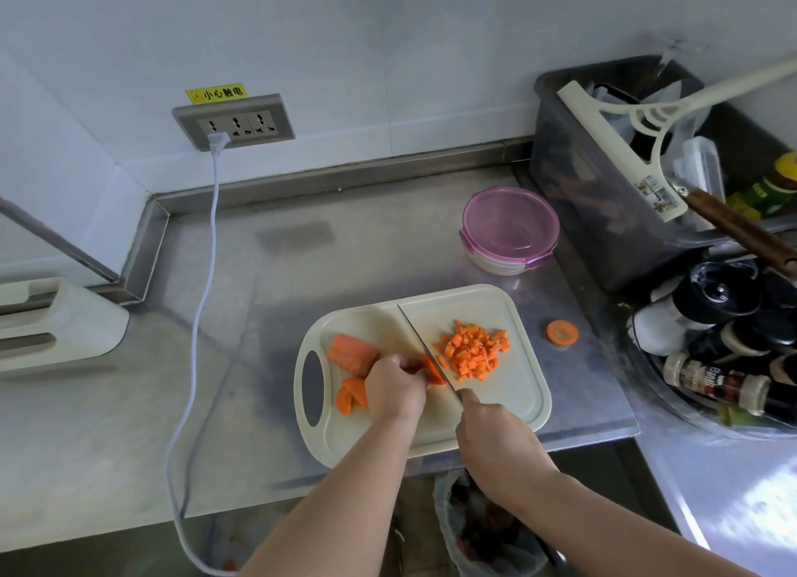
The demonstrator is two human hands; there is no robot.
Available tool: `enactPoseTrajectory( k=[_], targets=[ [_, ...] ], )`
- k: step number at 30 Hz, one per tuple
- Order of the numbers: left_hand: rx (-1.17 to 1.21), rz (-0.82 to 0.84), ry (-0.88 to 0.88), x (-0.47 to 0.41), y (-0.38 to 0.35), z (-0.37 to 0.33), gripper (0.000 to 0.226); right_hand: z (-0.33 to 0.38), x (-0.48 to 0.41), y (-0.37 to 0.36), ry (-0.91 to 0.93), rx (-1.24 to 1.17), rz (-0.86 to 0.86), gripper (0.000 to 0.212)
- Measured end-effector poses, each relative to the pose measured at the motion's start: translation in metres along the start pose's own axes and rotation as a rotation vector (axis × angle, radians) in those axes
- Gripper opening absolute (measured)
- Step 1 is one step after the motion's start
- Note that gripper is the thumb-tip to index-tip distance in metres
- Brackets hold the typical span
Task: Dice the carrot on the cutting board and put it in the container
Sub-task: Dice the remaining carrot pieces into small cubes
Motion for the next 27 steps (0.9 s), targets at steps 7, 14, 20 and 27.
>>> enactPoseTrajectory(
  k=[7,14,20,27],
  targets=[
    [-0.022,-0.012,0.018,-0.001,-0.001,0.000,0.013,-0.005,-0.004,-0.005,-0.010,-0.018,0.009,0.035],
    [-0.064,-0.030,0.023,-0.002,-0.001,0.000,0.017,-0.009,-0.014,-0.011,-0.033,-0.027,0.016,0.035],
    [-0.040,-0.037,0.016,0.000,0.000,0.000,0.017,-0.015,-0.024,-0.013,-0.089,-0.045,0.025,0.033],
    [0.027,0.000,0.022,0.002,0.000,0.000,0.006,-0.014,-0.013,0.000,0.000,-0.090,-0.065,0.027]
  ],
)
Point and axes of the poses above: each hand's wrist, its own x-axis away from the middle knuckle, its own y-axis out of the back of the hand, z = x × y, the point moved 2 cm from there along -x, towards the middle knuckle, and after that the axes turned 15 degrees about -x, right-handed, at the moved point
